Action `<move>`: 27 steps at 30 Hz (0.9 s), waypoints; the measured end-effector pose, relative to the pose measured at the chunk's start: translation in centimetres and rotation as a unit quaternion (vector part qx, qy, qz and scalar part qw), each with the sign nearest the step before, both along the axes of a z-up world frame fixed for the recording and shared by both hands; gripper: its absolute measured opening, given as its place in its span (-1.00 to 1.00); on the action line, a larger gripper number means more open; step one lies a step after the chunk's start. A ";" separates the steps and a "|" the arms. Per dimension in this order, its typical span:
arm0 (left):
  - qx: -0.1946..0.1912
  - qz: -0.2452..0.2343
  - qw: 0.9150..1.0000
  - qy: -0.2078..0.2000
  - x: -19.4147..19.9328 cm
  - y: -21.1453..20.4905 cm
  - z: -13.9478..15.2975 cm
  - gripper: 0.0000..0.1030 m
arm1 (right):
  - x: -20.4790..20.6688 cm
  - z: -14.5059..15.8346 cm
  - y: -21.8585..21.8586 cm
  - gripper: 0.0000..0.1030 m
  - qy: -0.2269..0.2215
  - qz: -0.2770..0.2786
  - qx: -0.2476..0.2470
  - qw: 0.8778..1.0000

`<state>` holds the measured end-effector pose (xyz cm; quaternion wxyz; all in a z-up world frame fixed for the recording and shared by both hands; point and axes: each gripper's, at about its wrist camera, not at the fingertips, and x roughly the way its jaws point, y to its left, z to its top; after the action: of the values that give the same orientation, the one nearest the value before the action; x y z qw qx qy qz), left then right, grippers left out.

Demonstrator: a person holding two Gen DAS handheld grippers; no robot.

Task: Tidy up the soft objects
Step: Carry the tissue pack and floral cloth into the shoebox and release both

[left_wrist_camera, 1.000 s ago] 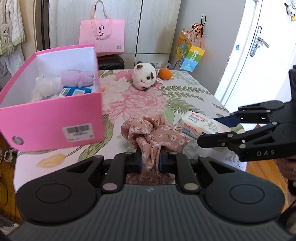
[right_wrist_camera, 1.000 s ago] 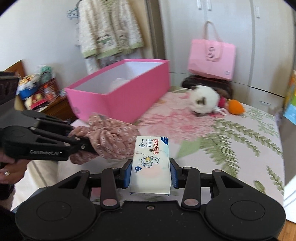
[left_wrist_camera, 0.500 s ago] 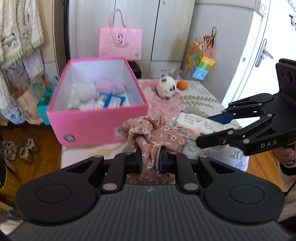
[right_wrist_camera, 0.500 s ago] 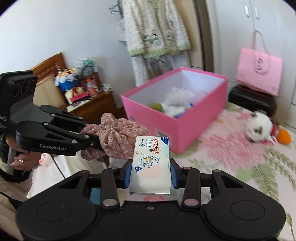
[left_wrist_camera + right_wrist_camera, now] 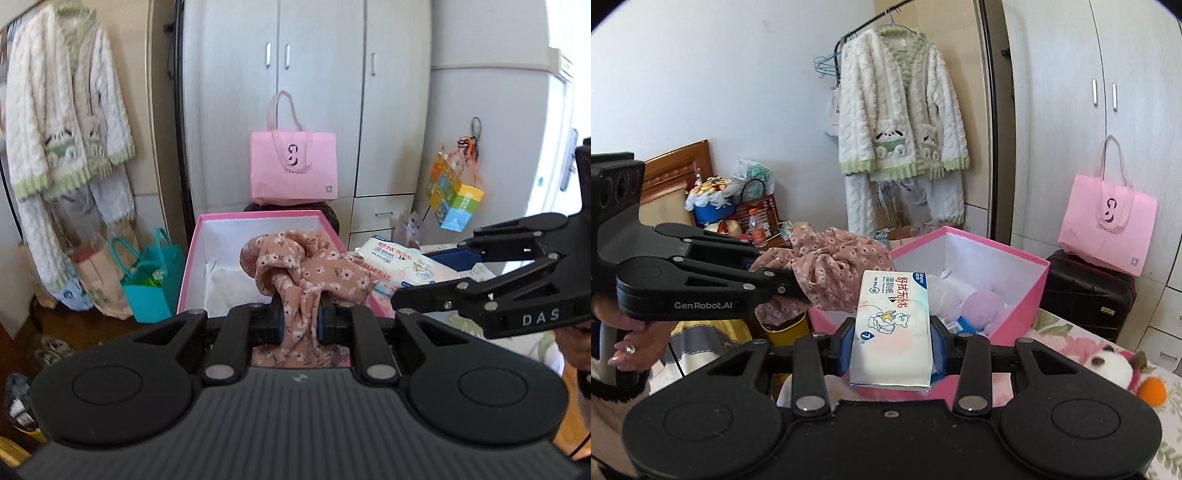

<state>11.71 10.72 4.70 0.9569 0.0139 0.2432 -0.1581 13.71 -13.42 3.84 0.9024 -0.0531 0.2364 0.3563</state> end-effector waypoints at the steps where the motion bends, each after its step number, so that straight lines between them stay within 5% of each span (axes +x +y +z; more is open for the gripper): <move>1: -0.003 0.005 1.000 0.004 1.1 0.1 -0.3 -0.72 | 1.1 -0.1 0.4 -0.11 0.003 -0.003 -0.002 1.000; 9: -0.019 0.028 0.999 0.041 8.1 0.8 -2.9 -0.72 | 7.4 -1.5 3.2 -0.11 -0.010 -0.028 -0.040 0.999; 12: -0.004 0.068 0.997 0.020 9.9 0.4 -3.9 -0.72 | 9.8 -2.7 3.9 -0.11 -0.007 0.006 -0.038 0.999; 27: 0.004 0.051 0.994 0.095 15.0 0.4 -6.3 -0.70 | 15.2 -6.1 6.3 -0.11 0.021 0.013 -0.101 0.995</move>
<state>26.71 11.15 -1.61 0.9361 -0.0100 0.3341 -0.1091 28.94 -7.08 -2.29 0.8826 -0.1393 0.2892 0.3434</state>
